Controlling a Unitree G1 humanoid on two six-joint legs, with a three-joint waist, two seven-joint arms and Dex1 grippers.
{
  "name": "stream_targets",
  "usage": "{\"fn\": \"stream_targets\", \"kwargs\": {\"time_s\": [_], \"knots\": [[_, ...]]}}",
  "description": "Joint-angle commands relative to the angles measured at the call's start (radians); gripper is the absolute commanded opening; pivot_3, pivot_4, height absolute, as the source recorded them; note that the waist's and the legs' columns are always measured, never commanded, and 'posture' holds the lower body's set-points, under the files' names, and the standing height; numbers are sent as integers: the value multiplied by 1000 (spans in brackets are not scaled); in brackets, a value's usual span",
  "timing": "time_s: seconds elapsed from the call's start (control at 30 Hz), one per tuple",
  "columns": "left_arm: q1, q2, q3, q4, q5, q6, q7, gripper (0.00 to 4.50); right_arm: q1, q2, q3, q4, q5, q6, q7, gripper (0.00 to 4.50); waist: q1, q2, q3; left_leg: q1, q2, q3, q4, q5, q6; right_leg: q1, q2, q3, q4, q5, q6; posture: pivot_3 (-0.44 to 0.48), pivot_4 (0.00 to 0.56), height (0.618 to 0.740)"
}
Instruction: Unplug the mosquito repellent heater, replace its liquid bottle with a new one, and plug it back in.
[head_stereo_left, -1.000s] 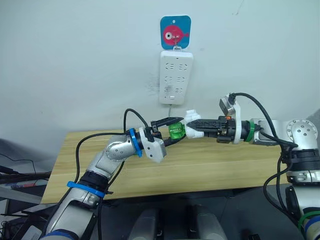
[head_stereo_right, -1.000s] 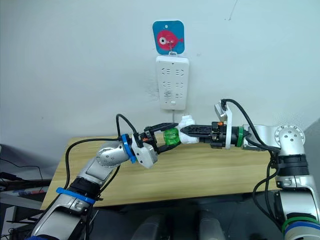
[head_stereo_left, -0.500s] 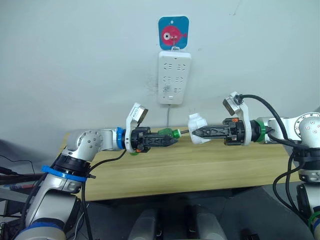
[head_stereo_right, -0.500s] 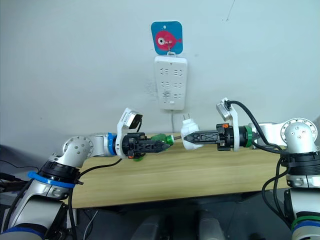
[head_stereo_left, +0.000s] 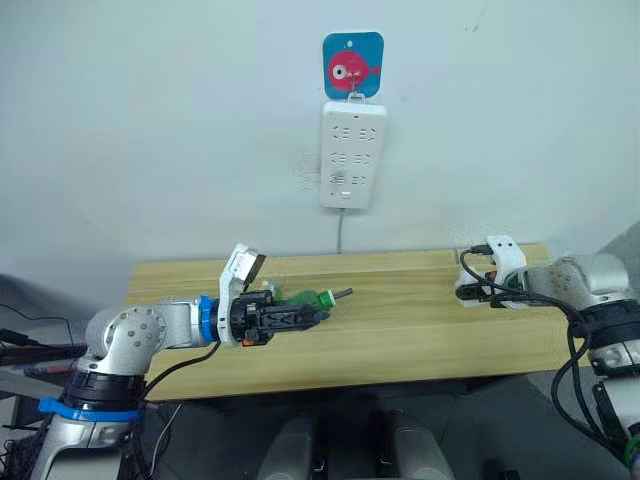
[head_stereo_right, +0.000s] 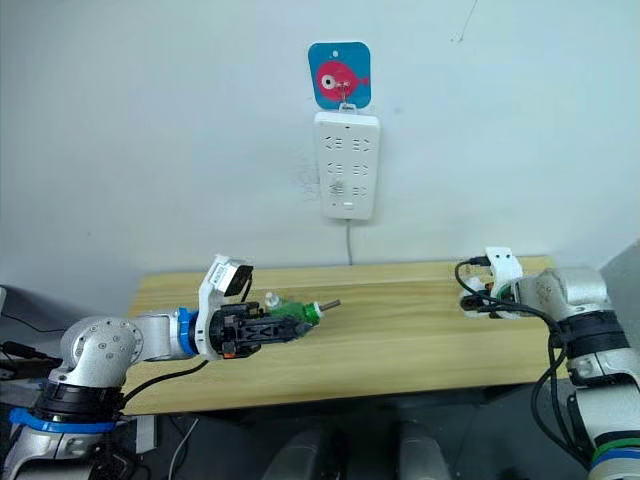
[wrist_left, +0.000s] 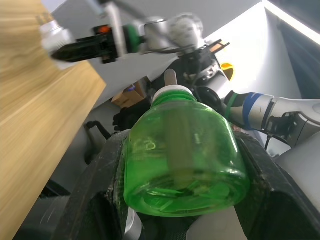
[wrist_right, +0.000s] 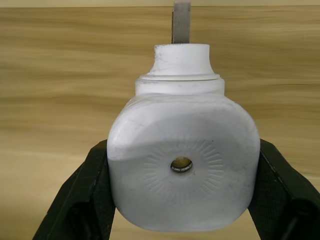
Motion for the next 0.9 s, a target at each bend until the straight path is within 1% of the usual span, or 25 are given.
{"fn": "stream_targets", "kwargs": {"time_s": [0.03,0.23,0.37,0.5,0.57,0.63,0.67,0.77,0.83,0.9], "knots": [[14,-11,43,-52,-28,4,26,2295,-71,41,10,126,-132,-68,23,2972,-4,0,0,0,0,0,0,0,0,0,1,0,0,0,0,-15,180,740],[37,-41,62,-88,-41,6,77,2295,-139,113,32,357,-288,-142,122,2972,3,0,1,0,1,-2,0,1,-1,1,1,-2,0,1,1,8,193,740],[79,-43,72,-129,-51,6,89,2295,-166,134,22,437,-348,-148,182,2972,8,0,2,0,1,-2,0,1,-1,1,1,-2,0,1,1,18,198,740],[96,-43,80,-138,-47,-3,98,2295,-178,142,17,478,-392,-144,240,2972,13,0,2,0,1,-2,-1,1,-1,1,1,-2,0,0,-1,25,202,740],[98,-46,84,-134,-49,-6,101,2295,-179,146,14,488,-412,-151,263,3726,16,0,2,0,1,-3,-1,1,-2,1,1,-3,0,0,-2,28,201,740],[98,-46,82,-133,-46,-8,99,2295,-182,149,5,498,-428,-157,283,4387,17,0,2,0,1,-3,-1,1,-2,1,1,-3,0,0,-2,26,201,740],[98,-46,82,-132,-44,-8,97,2295,-183,149,2,500,-436,-163,288,4448,17,0,2,0,1,-3,-1,1,-2,1,1,-3,0,0,-2,23,198,740],[97,-45,80,-130,-38,-9,91,2295,-190,129,-2,474,-463,-165,315,4448,17,1,2,1,1,-3,-1,1,-2,1,1,-3,0,0,-1,17,194,740],[96,-43,80,-125,-32,-13,87,2295,-190,96,2,411,-476,-134,341,4448,18,1,3,0,1,-3,-1,2,-3,1,1,-3,0,0,-1,10,191,740],[99,-40,84,-124,-21,-24,81,2295,-178,56,2,306,-476,-73,369,4448,18,4,4,0,1,-3,-1,2,-2,1,1,-3,0,0,-1,5,186,740]]}}
